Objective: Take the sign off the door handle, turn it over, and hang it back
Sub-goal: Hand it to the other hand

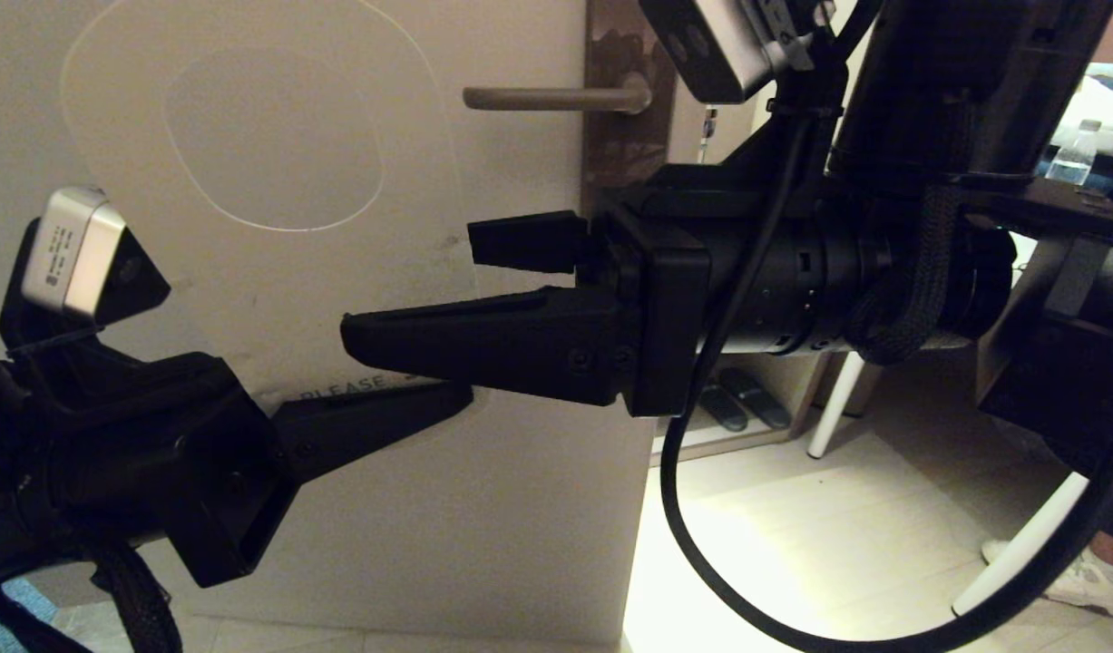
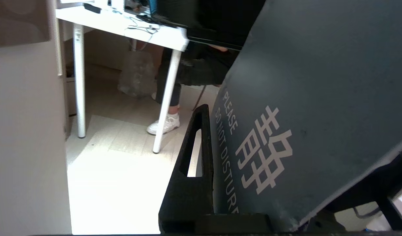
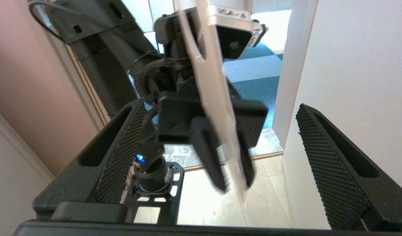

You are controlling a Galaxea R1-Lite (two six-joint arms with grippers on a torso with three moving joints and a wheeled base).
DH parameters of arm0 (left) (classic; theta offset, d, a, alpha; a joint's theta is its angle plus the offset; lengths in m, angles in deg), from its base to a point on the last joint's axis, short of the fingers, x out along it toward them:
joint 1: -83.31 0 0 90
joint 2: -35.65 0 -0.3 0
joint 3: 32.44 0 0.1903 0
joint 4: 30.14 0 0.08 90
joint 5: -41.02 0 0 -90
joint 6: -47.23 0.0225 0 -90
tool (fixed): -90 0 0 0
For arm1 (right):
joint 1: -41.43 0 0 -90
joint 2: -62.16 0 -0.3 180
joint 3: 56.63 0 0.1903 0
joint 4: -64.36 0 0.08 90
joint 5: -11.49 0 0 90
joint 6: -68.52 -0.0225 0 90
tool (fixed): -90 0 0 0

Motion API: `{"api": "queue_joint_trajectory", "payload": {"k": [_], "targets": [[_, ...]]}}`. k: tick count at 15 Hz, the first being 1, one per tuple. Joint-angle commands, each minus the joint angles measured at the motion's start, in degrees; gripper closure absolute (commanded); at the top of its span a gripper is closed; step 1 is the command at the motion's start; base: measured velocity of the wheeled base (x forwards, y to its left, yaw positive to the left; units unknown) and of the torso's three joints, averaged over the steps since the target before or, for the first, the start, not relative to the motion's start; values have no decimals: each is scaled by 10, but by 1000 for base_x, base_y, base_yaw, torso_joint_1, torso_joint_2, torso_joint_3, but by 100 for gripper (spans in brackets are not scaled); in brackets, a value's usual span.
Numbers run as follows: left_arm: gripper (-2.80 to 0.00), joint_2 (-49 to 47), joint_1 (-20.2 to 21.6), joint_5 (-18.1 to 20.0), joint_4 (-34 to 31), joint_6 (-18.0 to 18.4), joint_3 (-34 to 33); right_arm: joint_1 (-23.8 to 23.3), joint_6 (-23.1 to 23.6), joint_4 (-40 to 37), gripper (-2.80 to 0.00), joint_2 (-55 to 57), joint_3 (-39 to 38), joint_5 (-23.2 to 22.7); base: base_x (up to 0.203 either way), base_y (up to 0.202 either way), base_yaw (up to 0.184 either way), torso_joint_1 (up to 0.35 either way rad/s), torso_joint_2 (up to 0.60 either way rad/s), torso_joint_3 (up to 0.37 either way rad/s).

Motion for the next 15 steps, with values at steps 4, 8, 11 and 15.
{"api": "queue_joint_trajectory", "payload": {"k": [4, 8, 11, 15], "targets": [[0, -2, 16, 2, 3, -2, 0, 0, -1, 2, -280, -42, -33, -3, 0, 0, 0, 0, 0, 0], [0, 1, 35, 2, 3, -1, -1, -9, -1, 2, -280, -52, -38, -1, 0, 0, 0, 0, 0, 0], [0, 13, 57, 3, 3, 0, -10, -9, 0, 2, -280, -67, -50, -1, 0, 0, 0, 0, 0, 0], [0, 33, 75, 3, 3, -1, -29, -9, 0, 2, -280, -90, -66, -1, 0, 0, 0, 0, 0, 0]]}}
